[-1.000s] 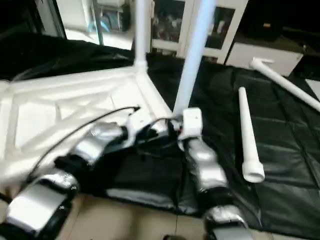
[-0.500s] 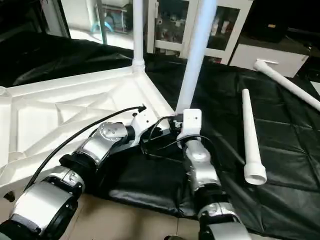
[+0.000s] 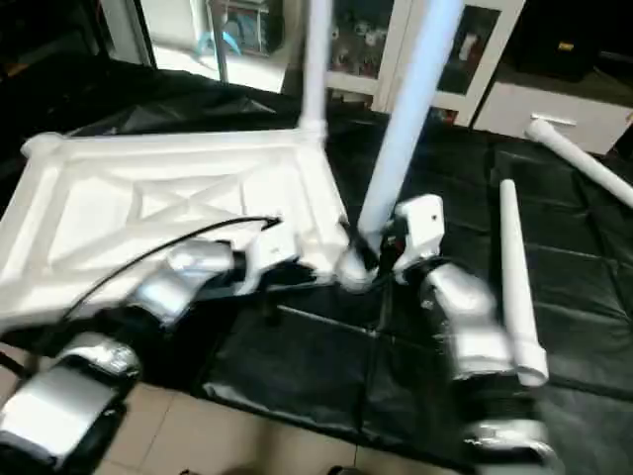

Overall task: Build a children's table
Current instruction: Rotate leg to tighten

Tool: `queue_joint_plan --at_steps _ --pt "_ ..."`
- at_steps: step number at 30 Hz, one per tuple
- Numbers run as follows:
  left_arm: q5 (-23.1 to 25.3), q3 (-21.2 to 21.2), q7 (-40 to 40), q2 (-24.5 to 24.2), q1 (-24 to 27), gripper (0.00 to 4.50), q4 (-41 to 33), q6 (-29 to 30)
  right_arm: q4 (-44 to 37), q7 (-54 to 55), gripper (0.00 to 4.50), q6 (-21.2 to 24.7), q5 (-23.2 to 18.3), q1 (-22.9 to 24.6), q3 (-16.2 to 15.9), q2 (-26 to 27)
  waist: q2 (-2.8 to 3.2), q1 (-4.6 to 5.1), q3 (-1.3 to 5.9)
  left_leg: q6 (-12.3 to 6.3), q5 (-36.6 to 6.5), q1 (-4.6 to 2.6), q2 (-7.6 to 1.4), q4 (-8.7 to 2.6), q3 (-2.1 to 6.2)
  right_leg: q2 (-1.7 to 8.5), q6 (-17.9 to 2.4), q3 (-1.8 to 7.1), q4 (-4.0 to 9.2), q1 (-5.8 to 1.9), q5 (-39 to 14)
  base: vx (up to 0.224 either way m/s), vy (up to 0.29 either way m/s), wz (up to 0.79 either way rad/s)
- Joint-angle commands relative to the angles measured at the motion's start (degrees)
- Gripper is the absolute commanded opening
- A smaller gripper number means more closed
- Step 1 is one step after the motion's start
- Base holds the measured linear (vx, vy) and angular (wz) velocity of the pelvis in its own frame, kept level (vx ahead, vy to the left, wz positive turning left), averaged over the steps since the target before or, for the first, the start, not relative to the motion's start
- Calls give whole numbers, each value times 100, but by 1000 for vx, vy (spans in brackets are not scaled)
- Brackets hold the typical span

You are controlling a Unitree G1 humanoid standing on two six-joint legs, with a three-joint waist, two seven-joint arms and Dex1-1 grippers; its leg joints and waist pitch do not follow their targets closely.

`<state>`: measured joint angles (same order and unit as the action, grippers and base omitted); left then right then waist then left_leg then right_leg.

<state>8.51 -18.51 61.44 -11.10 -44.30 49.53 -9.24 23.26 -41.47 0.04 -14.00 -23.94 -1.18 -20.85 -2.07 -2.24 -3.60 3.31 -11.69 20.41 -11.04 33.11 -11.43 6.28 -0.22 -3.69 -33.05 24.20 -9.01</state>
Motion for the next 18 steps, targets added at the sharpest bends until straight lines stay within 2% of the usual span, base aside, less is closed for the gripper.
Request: queue_joint_plan --at_steps 1,5,8,9,10,11,12,15,18 --pt "-6 -348 967 -209 370 0 3 154 -35 -712 447 174 201 271 -130 -579 -18 -13 328 -979 -498 -42 -215 -329 31 189 -1726 212 194 -317 -4 0 0 0" --pt "-211 -416 1664 -408 540 0 -396 457 -224 -1506 447 370 25 476 -300 -965 -39 -34 299 -921 -738 -29 -231 -351 35 222 -1739 223 228 -341 -372 0 0 0" --pt "-277 -469 1852 -471 601 0 -538 506 -354 -1912 447 492 -38 564 -478 -1134 -40 -21 270 -737 -1080 -29 -244 -392 53 229 -1625 224 289 -327 -942 0 0 0" --pt "-291 -478 1887 -479 612 0 -556 509 -378 -1996 447 544 -60 574 -516 -1166 -35 -21 259 -610 -1265 -61 -252 -409 52 228 -1538 232 329 -306 -1223 0 0 0" --pt "-310 -485 1932 -499 635 0 -616 538 -417 -2063 447 617 -86 580 -538 -1200 -34 -21 258 -580 -1290 -66 -254 -411 54 227 -1516 232 331 -300 -1274 0 0 0" --pt "-343 -486 1991 -521 674 0 -718 586 -437 -2155 447 650 -103 560 -572 -1219 -81 -20 265 -571 -1300 -67 -254 -411 49 224 -1507 233 334 -305 -1305 0 0 0" --pt "-353 -487 2009 -525 686 0 -750 605 -428 -2171 447 648 -97 548 -582 -1219 -55 -33 263 -537 -1238 -49 -261 -415 59 234 -1487 237 321 -303 -1301 0 0 0" --pt "-380 -502 2067 -548 726 0 -887 706 -368 -2240 447 571 -64 522 -629 -1241 -55 -32 276 -527 -1116 -43 -258 -409 62 234 -1484 233 301 -312 -1162 0 0 0" --pt "-362 -517 2045 -569 751 0 -985 776 -186 -2361 447 359 122 499 -695 -1284 -60 -28 297 -617 -895 -42 -241 -378 49 224 -1575 230 263 -318 -822 0 0 0"
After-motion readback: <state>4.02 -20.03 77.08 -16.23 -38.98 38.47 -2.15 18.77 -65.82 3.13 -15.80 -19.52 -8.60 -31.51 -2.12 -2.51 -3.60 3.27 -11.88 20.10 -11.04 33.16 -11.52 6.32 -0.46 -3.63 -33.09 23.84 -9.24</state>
